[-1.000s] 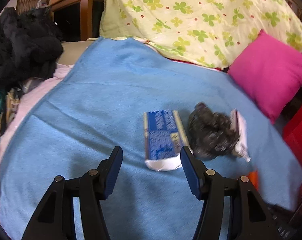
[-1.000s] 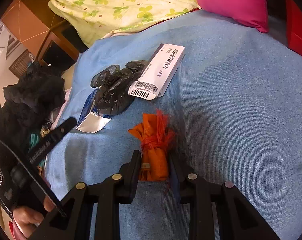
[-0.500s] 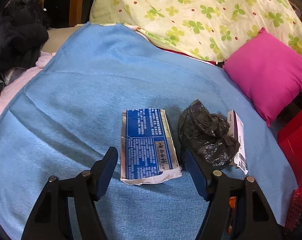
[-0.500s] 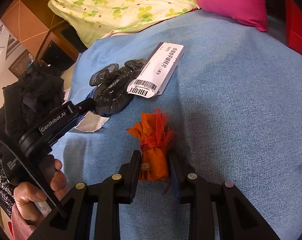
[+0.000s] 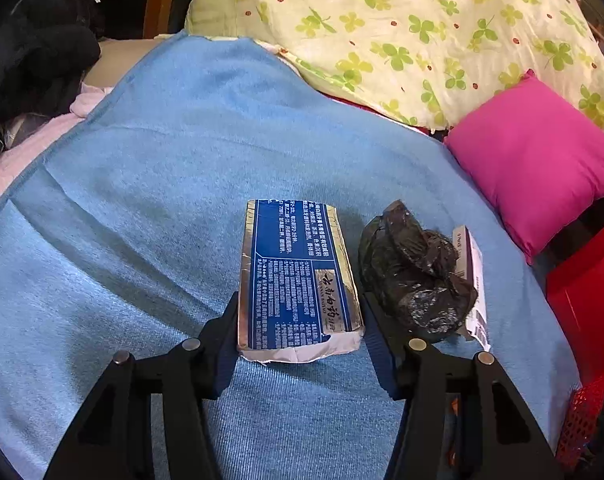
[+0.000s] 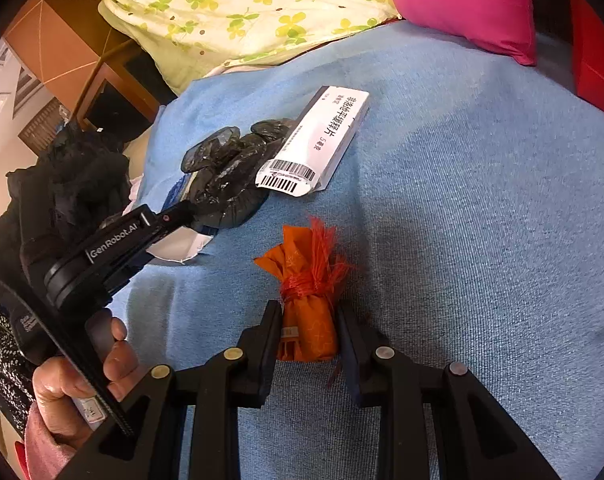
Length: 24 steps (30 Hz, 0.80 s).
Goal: Collect trash
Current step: 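Close the left tool on the blue-and-white medicine box, then lift the medicine box with the left tool while the right tool holds the orange bundle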
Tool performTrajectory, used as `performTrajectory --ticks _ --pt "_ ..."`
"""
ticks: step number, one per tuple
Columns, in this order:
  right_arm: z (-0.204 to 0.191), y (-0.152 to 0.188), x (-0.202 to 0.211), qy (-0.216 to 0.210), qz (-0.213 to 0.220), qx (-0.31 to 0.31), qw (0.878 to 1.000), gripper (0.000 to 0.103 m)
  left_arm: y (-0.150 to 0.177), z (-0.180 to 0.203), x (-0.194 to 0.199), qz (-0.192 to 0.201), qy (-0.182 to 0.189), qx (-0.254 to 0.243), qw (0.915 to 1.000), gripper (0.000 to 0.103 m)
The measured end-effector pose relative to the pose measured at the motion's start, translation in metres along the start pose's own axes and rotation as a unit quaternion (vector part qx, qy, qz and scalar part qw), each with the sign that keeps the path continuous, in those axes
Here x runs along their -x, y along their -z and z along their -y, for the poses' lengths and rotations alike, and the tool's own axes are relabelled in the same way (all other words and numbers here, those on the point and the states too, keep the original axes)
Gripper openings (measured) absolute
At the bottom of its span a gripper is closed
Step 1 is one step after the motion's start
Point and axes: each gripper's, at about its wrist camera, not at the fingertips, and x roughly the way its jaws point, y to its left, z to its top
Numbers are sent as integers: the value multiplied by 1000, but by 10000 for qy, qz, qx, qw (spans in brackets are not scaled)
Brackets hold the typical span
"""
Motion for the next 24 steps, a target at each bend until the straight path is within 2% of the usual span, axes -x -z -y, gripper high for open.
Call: performTrajectory --ticks 9,14,24 --pt "-5 1 12 -33 82 59 9999 30 9 2 41 349 -389 -403 9978 58" --pt "-9 2 26 -94 221 82 9997 30 26 2 74 486 -551 -651 9952 58" --pt "-5 9 62 -167 504 -1 9986 30 63 6 118 502 -367 -790 9949 58"
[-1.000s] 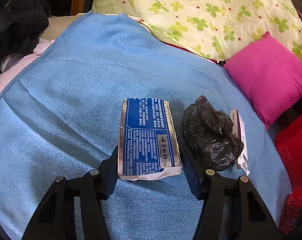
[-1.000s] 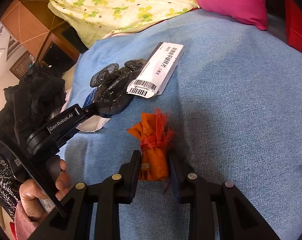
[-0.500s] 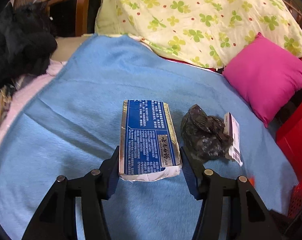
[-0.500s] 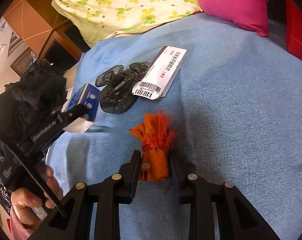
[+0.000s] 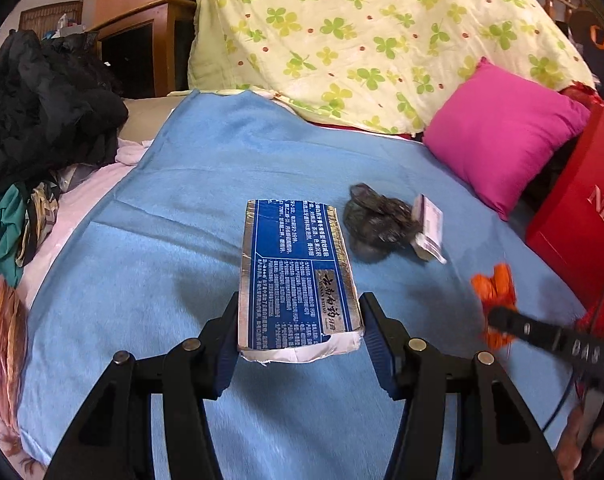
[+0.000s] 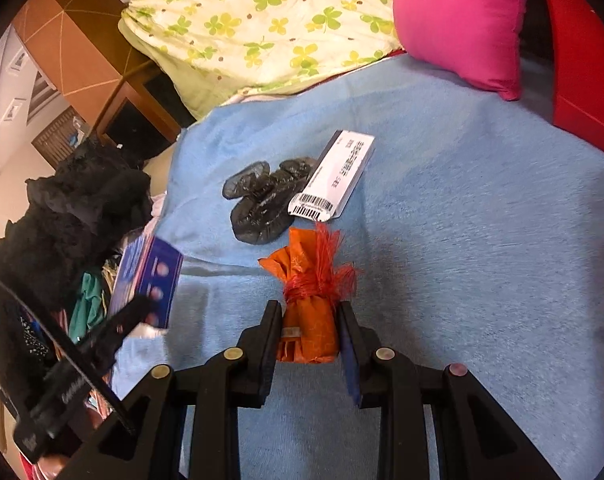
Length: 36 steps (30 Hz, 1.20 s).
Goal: Collect trash
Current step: 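Lift the medicine box with the left tool while the right tool holds the orange bundle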
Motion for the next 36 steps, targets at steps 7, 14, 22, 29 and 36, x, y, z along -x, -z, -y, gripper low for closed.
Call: performTrajectory --ticks 7,14,22,29,36 --pt "16 15 23 27 -55 -202 9998 30 34 24 19 -295 412 -173 9986 58" --pt "30 31 22 323 -458 -140 9983 30 60 48 12 -727 535 -525 9945 58" --pt "42 32 7 315 -963 -303 9944 42 61 45 -5 -1013 556 -359 9926 59" --pt "46 27 20 212 -667 -422 9967 65 59 38 -7 -999 783 -126 9918 60" --pt "51 24 15 382 -643 -509 9959 56 56 45 -8 -914 886 -152 9918 67"
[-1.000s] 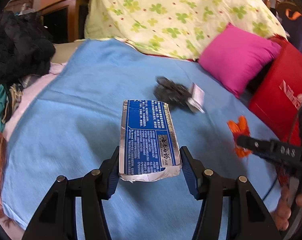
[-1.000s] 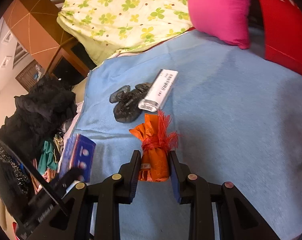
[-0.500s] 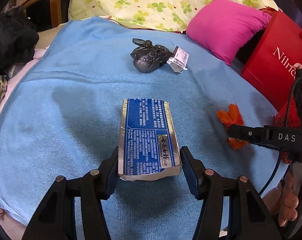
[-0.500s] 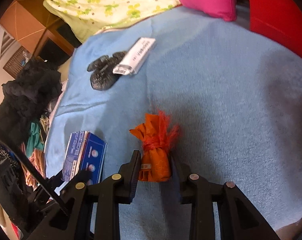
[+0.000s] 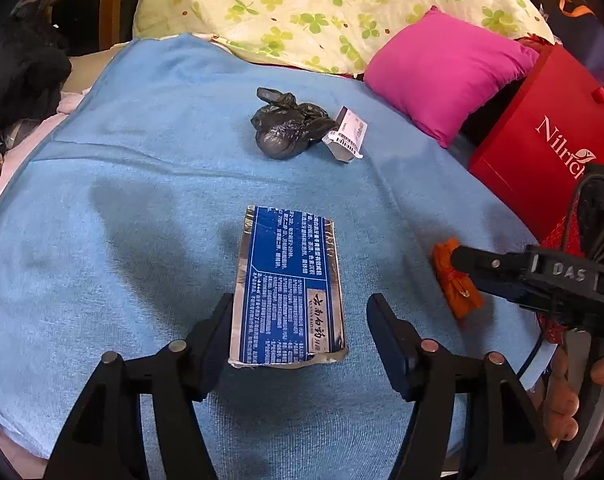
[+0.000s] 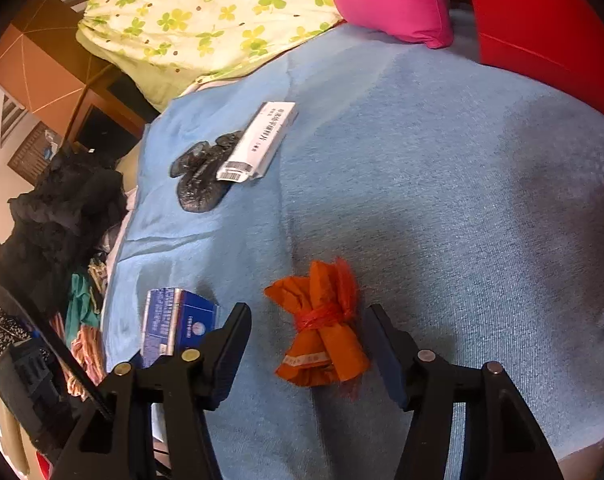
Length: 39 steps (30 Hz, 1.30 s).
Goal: Collect trash
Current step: 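Lift the medicine box with the left tool while the right tool holds the orange bundle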
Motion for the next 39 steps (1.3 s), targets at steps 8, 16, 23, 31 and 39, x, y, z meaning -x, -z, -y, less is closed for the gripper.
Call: performTrajectory --ticks 8,16,23,31,39 --pt "-11 3 -13 264 -13 292 9992 39 -3 0 -19 -159 -47 99 9998 67" --pt "-11 3 3 128 206 359 9991 38 -1 0 -22 -62 -122 84 9999 57" --pt "-17 4 18 113 421 440 9981 38 -4 14 1 431 -448 -259 9977 57" --pt "-21 3 36 -31 744 534 9958 38 -8 27 30 952 -756 -521 9912 57" --pt "-30 4 51 -121 1020 723 9921 38 -6 42 45 1233 -1005 -819 9839 57"
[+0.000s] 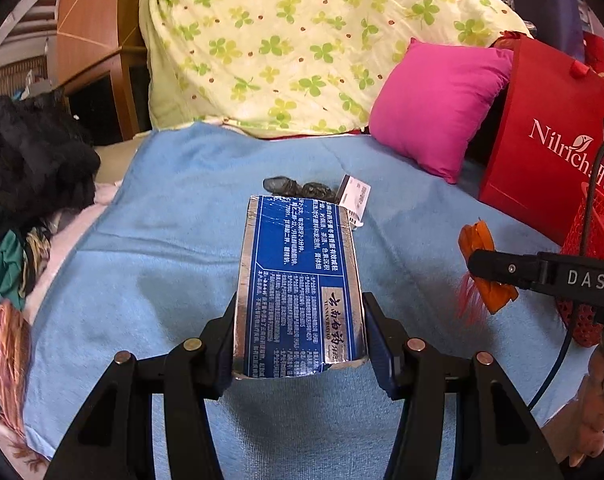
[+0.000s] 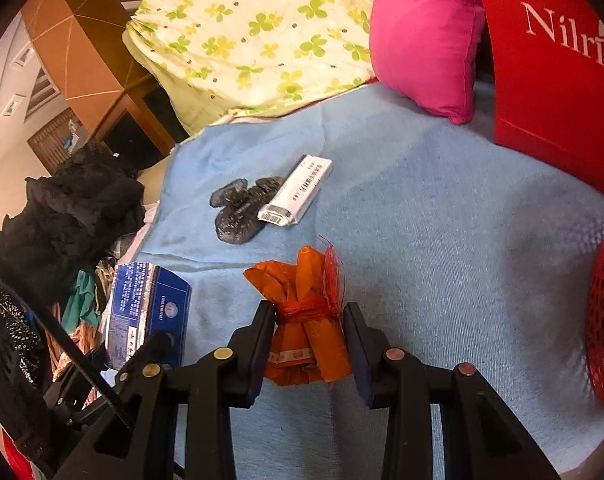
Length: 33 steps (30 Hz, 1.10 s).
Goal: Collect trash
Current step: 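Lift the medicine box with the left tool while the right tool holds the orange bundle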
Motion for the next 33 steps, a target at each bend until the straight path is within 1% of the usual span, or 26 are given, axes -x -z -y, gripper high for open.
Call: performTrajectory --ticks 7,15,33 --pt "-5 -2 14 7 245 192 9995 38 -2 5 5 98 -40 -59 9999 57" --pt "2 -4 22 -6 310 175 9994 38 -5 15 9 245 -26 -214 9995 57" --pt "13 -6 34 -1 377 62 9993 38 -6 25 9 290 58 -384 9988 57"
